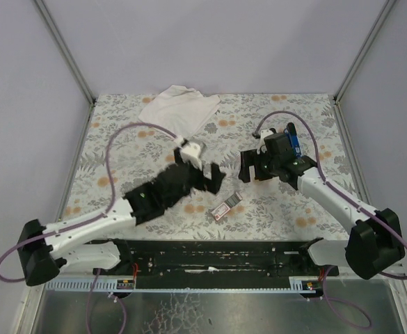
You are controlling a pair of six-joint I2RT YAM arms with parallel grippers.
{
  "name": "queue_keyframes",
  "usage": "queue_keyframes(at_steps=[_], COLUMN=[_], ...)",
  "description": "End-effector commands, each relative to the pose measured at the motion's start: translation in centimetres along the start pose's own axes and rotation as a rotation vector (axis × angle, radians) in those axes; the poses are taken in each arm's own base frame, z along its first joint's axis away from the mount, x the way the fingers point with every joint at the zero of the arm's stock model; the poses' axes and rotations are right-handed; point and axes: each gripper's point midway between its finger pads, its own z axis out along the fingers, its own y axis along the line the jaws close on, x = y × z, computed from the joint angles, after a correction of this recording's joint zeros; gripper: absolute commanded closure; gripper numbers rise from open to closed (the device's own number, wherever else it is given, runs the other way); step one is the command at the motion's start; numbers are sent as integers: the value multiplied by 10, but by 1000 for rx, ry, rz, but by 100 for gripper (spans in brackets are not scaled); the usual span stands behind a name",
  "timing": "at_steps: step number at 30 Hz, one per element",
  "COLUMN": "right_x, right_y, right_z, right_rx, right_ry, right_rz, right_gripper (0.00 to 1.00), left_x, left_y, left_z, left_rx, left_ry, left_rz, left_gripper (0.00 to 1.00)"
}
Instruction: Load the staples into the stapler
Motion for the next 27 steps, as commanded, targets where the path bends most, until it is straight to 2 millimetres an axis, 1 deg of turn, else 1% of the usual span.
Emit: queue_keyframes(at_steps=[1, 3, 5, 6, 7, 8, 10, 13, 17, 20, 22, 23, 24, 27], right_x=[-37, -47, -55, -59, -62, -64, -69, -80, -95, -108, -117, -122, -122, -130], right_y=[-11, -21, -33, -39, -47, -56, -71, -93, -124, -149, -160, -165, -172, -189], right_z=[-30, -33, -31, -29, -26, -20, -12, 0, 14, 30, 43, 50, 63, 82], right_rx=[61, 99, 129, 140, 157, 190, 241, 310, 405, 450, 455, 458, 461, 482], right_ry=[-114, -133, -137, -136, -134, -124, -121, -113, -93, -56, -28, -15, 13, 59], right_rz=[-16, -5, 33, 53, 73, 84, 97, 114, 109, 98, 94, 83, 76, 73], right_gripper=[3, 1, 1, 1, 1, 1, 1, 2, 3, 5, 7, 9, 11, 17], left_x=[-59, -83, -101, -106, -109, -107, -102, -95, -91, -79, -68, -63, -59, -56], left_y=[43, 72, 104, 113, 126, 134, 156, 193, 227, 246, 254, 258, 260, 263], left_z=[-16, -21, -25, -26, -28, -29, -31, -42, -57, -59, -59, -60, -61, -66], left_rx=[-53, -99, -149, -158, -163, -166, -209, -304, -382, -464, -508, -527, -541, -563], left_ry=[9, 7, 13, 19, 26, 39, 49, 21, -34, -32, -22, -19, -16, -20], left_rz=[-159, -206, -243, -248, -262, -271, -295, -335, -351, -352, -360, -360, -360, -353], left_gripper=[0, 0, 0, 0, 0, 0, 0, 0, 0, 0, 0, 0, 0, 0])
